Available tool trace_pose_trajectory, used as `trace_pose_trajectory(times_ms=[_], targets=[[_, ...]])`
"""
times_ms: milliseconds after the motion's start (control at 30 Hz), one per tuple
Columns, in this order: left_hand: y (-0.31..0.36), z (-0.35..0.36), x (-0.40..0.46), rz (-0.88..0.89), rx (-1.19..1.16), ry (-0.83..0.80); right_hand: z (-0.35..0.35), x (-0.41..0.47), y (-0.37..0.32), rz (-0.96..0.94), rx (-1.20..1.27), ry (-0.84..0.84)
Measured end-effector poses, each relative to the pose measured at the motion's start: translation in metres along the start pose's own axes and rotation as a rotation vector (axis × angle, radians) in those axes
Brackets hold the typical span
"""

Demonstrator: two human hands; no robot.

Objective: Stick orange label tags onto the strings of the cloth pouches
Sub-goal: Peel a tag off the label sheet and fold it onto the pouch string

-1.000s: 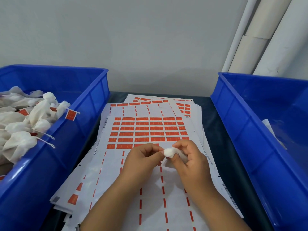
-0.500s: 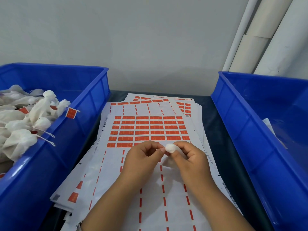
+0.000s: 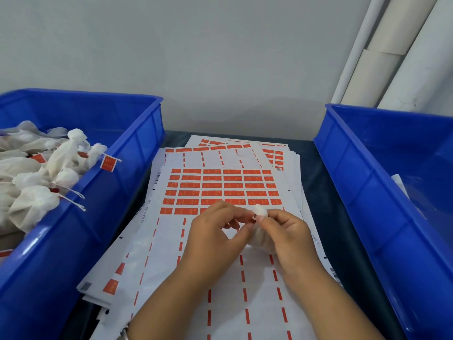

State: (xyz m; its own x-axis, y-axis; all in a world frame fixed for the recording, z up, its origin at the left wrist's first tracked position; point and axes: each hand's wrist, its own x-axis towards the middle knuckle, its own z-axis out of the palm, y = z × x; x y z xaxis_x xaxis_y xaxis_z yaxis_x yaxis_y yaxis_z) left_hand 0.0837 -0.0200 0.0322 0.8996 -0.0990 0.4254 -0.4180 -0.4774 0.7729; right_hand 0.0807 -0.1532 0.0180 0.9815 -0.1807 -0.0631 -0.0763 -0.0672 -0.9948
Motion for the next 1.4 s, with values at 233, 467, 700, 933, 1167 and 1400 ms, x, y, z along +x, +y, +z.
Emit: trace_pose_trajectory(times_ms=[233,467,700,933,1167,1400], targets=[[-0.003,0.0,0.001,0.004,0.056,0.0,0.002,-0.002,0.001,0.042,0.019,-0.02],[-0.006,0.003,0.001,-0.039,0.099,0.006,0.002,-0.003,0.0,0.043,0.045,-0.034],[-0.007,0.003,-0.002,0.003,0.099,-0.043,0.002,-0.001,-0.001,0.037,0.048,-0.038],[-0.008,0.003,0.001,-0.056,0.08,-0.015,0.002,0.0,0.0,0.034,0.061,-0.002],[-0.007,0.004,0.004,-0.185,0.079,-0.052,0.002,0.003,0.003,0.008,0.028,0.01],[-0.011,0.003,0.007,-0.168,0.172,-0.004,0.005,0.002,0.004,-0.013,-0.02,-0.044]])
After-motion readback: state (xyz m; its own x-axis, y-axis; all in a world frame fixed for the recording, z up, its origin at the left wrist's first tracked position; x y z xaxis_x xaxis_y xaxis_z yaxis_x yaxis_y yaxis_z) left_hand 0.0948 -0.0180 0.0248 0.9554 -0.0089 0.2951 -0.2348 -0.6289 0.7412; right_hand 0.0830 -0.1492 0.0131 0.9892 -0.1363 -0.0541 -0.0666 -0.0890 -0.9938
